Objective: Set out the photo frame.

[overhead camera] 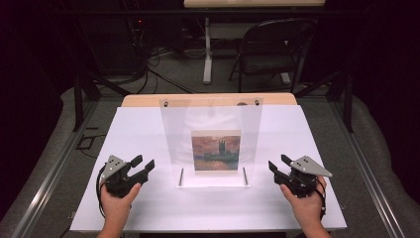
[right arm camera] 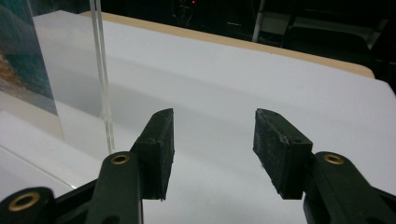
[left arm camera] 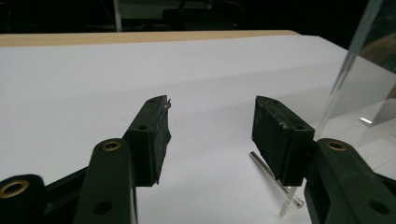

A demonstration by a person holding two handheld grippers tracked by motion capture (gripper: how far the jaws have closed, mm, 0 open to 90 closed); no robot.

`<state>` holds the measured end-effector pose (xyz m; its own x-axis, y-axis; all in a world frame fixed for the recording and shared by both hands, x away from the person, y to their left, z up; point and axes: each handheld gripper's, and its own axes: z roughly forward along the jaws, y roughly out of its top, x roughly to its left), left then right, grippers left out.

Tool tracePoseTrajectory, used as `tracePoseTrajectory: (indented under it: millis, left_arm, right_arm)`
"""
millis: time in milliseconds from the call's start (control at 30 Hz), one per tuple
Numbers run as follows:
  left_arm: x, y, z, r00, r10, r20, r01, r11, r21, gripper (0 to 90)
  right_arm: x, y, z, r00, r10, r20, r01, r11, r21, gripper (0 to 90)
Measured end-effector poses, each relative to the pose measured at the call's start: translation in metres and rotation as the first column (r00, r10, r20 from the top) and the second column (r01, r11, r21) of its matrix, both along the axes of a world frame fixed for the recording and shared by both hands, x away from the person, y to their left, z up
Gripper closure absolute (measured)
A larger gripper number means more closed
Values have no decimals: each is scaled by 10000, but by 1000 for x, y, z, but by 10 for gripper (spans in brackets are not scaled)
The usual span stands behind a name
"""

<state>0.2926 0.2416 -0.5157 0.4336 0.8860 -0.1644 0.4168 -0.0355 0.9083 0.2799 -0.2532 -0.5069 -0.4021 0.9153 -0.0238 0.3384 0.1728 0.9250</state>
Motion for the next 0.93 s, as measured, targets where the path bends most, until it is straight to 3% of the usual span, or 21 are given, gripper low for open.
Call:
tracePoseTrajectory:
  millis: [233, 400, 633, 933]
  left_arm:
    - [2, -3, -9, 9998, -16, -180, 21, 9996, 283, 447]
    - [3, -13, -16, 9980, -420, -468, 444, 9977, 515, 447]
    - [3, -22, -19, 9953, -771, -582, 823, 9921, 943, 446]
    - [5, -20, -22, 9942, -703, -809, 770, 9935, 841, 443]
  right_arm:
    - [5, 5, -14, 9985, 287, -475, -290, 9996, -51, 469]
    - [9, 8, -20, 9944, 518, -916, -529, 9985, -102, 461]
    - [13, 9, -26, 9881, 644, -1398, -676, 9976, -180, 460]
    - [17, 8, -30, 9809, 726, -1803, -743, 9972, -25, 461]
